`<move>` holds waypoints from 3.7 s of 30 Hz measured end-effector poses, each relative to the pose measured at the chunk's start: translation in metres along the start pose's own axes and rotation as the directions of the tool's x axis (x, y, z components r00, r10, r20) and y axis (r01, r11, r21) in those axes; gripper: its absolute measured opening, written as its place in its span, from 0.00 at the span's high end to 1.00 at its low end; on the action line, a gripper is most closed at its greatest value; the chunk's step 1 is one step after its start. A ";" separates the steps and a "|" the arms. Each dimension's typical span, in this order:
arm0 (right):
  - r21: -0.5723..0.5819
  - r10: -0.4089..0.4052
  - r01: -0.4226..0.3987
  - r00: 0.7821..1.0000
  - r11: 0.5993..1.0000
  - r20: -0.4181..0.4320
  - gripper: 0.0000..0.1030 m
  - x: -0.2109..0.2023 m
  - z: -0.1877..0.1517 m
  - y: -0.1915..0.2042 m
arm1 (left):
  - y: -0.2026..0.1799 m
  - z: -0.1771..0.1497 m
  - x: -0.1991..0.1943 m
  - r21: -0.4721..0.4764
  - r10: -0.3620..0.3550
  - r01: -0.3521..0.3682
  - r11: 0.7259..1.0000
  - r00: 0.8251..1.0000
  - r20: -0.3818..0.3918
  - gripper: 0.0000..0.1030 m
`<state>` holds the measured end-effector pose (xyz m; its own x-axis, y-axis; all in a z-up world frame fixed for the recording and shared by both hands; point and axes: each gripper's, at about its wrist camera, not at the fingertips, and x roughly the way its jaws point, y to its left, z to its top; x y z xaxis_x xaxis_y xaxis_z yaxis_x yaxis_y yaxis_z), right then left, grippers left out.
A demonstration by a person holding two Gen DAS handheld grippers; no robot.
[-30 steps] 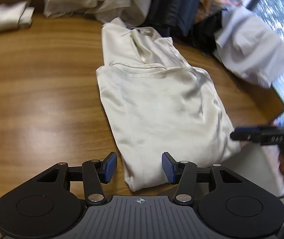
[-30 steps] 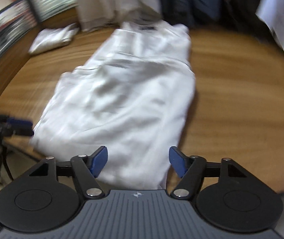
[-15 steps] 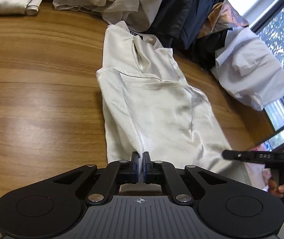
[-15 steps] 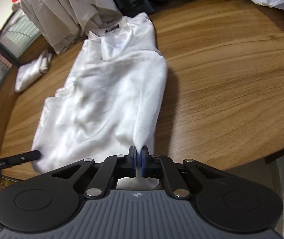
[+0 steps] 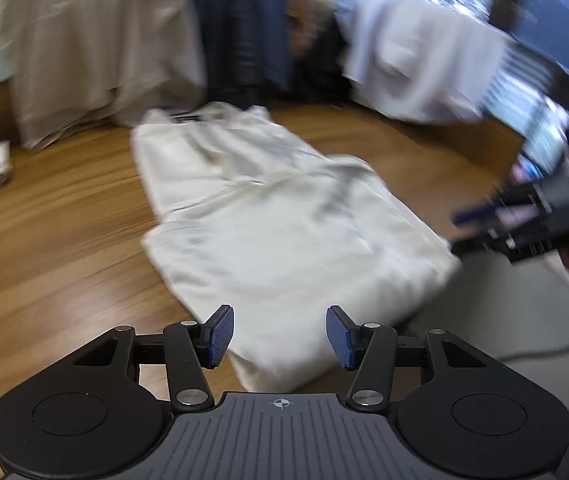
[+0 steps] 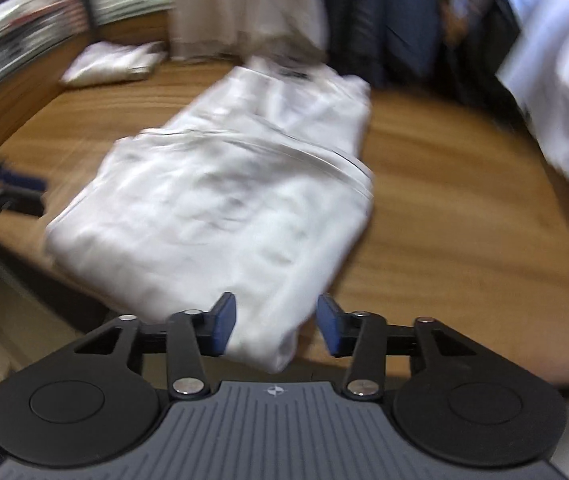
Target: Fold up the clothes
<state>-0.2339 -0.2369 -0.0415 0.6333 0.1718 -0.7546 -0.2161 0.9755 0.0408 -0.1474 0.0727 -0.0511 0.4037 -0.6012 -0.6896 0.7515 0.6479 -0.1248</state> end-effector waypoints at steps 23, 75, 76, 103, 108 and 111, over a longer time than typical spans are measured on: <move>-0.684 0.108 -0.057 0.994 0.727 0.032 0.90 0.027 -0.028 0.049 | -0.071 -0.019 0.063 0.460 0.024 -0.027 0.888 1.000 0.013 0.28; -0.152 0.152 -0.168 0.982 0.974 -0.110 0.92 0.054 0.157 -0.067 | 0.025 0.153 0.088 0.204 0.136 -0.121 0.971 0.989 -0.058 0.94; -0.127 0.170 -0.186 0.977 0.974 -0.125 0.92 0.063 0.164 -0.075 | 0.033 0.158 0.095 0.178 0.132 -0.117 0.977 0.988 -0.074 0.94; -0.027 0.022 -0.028 0.981 0.999 -0.192 0.56 0.150 0.206 -0.126 | 0.136 0.174 0.134 -0.240 0.144 -0.145 0.960 0.989 -0.022 0.71; -0.009 0.067 -0.069 0.984 0.998 -0.165 0.56 0.123 0.210 -0.125 | 0.122 0.170 0.116 -0.254 0.103 -0.108 0.961 0.994 -0.034 0.71; -0.021 0.134 -0.139 0.977 0.990 -0.168 0.56 0.121 0.209 -0.108 | 0.108 0.158 0.118 -0.221 0.095 -0.108 0.969 0.993 -0.066 0.71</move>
<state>0.0213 -0.2929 0.0000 0.4650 0.2754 -0.8414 -0.3178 0.9390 0.1317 0.0634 -0.0023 -0.0336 0.4380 -0.5042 -0.7442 0.5693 0.7963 -0.2045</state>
